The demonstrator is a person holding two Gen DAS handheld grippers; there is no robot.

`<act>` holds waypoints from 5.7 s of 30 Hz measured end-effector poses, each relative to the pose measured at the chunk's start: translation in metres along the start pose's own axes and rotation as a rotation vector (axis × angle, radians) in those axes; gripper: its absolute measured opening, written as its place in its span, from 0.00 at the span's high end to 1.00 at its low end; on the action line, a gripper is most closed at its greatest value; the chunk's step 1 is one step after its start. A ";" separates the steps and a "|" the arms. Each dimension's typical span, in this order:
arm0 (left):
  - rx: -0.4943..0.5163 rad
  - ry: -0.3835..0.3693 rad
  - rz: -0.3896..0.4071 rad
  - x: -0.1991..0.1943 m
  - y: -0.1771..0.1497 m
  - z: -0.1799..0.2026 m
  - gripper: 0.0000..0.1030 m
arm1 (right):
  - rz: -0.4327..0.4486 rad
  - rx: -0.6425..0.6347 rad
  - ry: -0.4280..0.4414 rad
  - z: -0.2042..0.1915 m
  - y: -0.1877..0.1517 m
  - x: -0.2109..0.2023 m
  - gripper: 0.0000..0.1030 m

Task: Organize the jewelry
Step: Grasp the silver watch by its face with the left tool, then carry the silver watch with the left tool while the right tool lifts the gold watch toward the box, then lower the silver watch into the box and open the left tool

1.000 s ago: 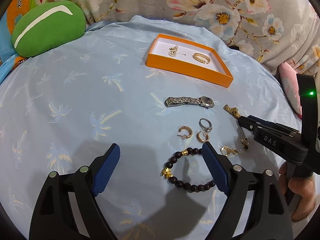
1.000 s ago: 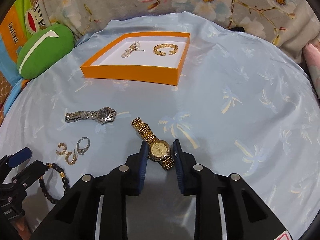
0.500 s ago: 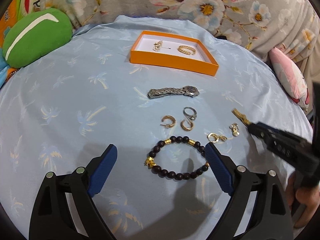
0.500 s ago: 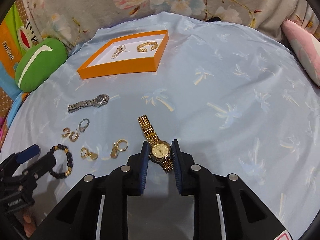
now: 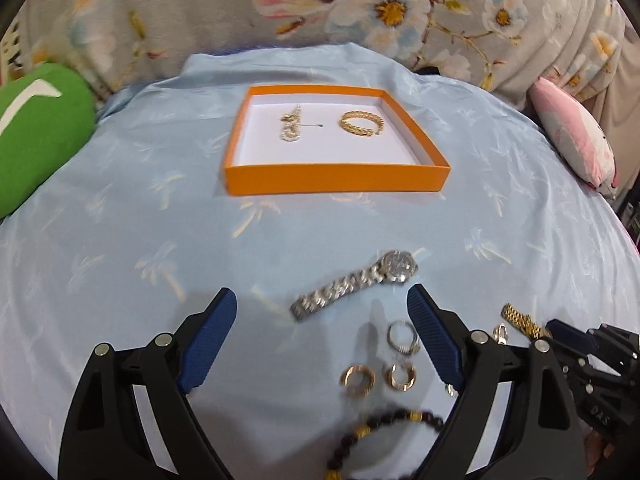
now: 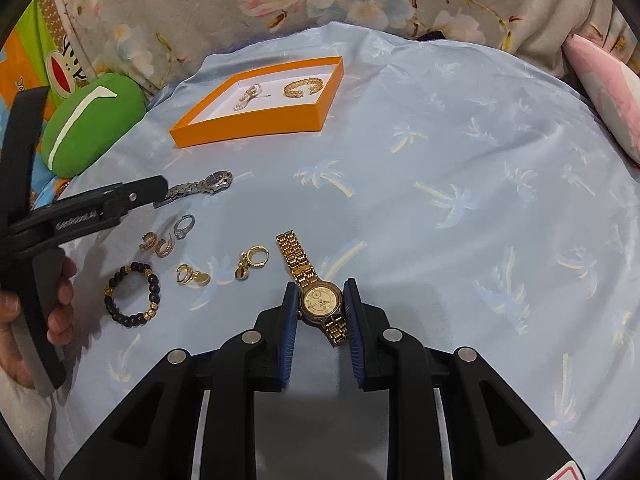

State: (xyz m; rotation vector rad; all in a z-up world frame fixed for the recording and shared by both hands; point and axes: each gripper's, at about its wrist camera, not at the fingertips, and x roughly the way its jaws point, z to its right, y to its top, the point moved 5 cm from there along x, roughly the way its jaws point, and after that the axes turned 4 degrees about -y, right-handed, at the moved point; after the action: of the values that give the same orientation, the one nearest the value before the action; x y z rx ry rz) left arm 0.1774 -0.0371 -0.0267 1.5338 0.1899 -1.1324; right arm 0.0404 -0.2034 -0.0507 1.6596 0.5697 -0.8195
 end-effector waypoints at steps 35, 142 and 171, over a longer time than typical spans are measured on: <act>0.070 0.009 -0.056 0.042 0.003 0.063 0.66 | -0.002 0.011 0.010 0.001 0.001 0.001 0.78; -0.082 0.094 0.100 -0.030 0.081 -0.022 0.92 | 0.143 -0.011 0.242 -0.041 0.176 0.006 0.92; -0.213 0.242 0.105 0.036 0.121 -0.087 0.47 | 0.122 -0.030 0.114 -0.034 0.179 0.100 0.82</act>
State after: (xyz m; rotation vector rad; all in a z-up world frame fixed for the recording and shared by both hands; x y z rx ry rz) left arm 0.3236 -0.0200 0.0171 1.4687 0.3769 -0.8150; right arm 0.2440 -0.2192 -0.0106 1.7040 0.5512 -0.6281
